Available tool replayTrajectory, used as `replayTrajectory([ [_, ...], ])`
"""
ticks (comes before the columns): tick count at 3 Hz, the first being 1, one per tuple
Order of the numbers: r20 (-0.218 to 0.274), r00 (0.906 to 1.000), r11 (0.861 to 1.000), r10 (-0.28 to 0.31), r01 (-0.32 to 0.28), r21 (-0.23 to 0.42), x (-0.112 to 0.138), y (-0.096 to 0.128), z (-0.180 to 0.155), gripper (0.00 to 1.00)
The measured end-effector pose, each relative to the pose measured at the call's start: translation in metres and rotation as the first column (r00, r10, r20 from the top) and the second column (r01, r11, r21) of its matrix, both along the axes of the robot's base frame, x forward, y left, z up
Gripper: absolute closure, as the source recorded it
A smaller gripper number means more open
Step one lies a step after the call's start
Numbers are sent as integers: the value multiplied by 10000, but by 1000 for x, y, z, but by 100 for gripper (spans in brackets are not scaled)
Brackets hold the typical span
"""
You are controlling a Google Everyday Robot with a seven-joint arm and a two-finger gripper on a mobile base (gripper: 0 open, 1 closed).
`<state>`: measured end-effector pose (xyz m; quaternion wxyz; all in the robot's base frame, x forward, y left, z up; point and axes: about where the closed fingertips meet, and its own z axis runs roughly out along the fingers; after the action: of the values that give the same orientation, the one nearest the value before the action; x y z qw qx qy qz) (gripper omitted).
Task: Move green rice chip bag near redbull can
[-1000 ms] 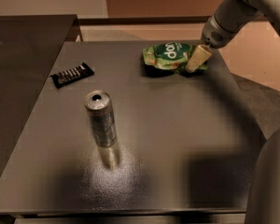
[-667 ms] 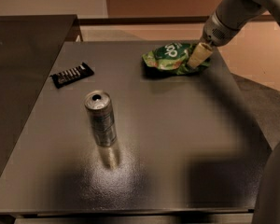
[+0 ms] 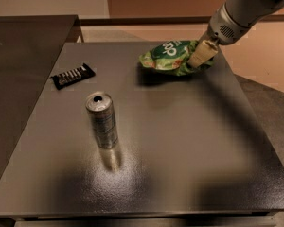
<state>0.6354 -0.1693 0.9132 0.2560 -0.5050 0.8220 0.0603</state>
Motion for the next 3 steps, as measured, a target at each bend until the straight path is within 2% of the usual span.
replayTrajectory([
  [1, 13, 9989, 9982, 472, -472, 367, -36, 19, 8, 100],
  [3, -533, 9906, 9902, 1263, -1227, 663, -97, 45, -11, 100],
])
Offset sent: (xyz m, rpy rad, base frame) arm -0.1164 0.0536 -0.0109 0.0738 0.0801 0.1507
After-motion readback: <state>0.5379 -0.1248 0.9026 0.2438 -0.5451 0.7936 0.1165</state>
